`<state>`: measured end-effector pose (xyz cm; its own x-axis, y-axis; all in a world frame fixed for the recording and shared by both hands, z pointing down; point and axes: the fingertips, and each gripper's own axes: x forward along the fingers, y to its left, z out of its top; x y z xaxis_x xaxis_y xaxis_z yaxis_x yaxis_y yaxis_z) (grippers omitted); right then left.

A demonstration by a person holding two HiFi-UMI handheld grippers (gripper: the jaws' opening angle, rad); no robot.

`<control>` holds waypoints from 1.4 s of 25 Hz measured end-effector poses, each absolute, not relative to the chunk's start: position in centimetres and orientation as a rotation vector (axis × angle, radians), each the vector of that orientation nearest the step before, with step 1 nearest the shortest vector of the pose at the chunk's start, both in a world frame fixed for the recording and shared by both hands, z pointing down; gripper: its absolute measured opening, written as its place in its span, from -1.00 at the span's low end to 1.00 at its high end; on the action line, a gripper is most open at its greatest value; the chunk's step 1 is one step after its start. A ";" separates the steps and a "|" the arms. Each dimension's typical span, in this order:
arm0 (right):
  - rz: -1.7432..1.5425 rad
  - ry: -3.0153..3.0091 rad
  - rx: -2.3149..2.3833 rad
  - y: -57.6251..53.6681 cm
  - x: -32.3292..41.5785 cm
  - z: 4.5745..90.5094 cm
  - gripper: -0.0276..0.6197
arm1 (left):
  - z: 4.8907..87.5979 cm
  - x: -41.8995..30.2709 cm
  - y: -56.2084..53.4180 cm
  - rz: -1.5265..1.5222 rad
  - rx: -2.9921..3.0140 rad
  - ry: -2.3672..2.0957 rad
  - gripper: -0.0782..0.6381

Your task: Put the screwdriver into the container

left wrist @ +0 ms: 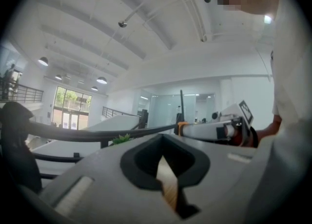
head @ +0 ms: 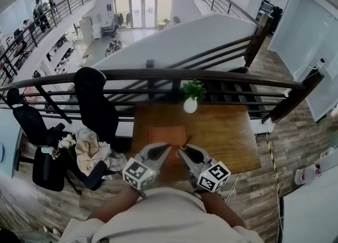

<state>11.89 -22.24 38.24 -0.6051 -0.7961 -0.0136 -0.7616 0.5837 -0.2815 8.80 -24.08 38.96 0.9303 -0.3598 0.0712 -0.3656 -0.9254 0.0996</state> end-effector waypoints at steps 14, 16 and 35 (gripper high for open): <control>-0.464 2.723 -1.286 -25.1 6.8 41.0 -0.68 | 41.5 4.0 -27.1 0.099 2.915 -0.590 -0.77; -0.472 2.739 -1.268 -25.6 6.4 41.1 -0.68 | 41.9 3.5 -27.7 0.100 2.909 -0.609 -0.77; -0.525 2.792 -1.174 -31.0 7.5 42.4 -0.68 | 42.8 4.0 -32.6 0.162 2.883 -0.710 -0.77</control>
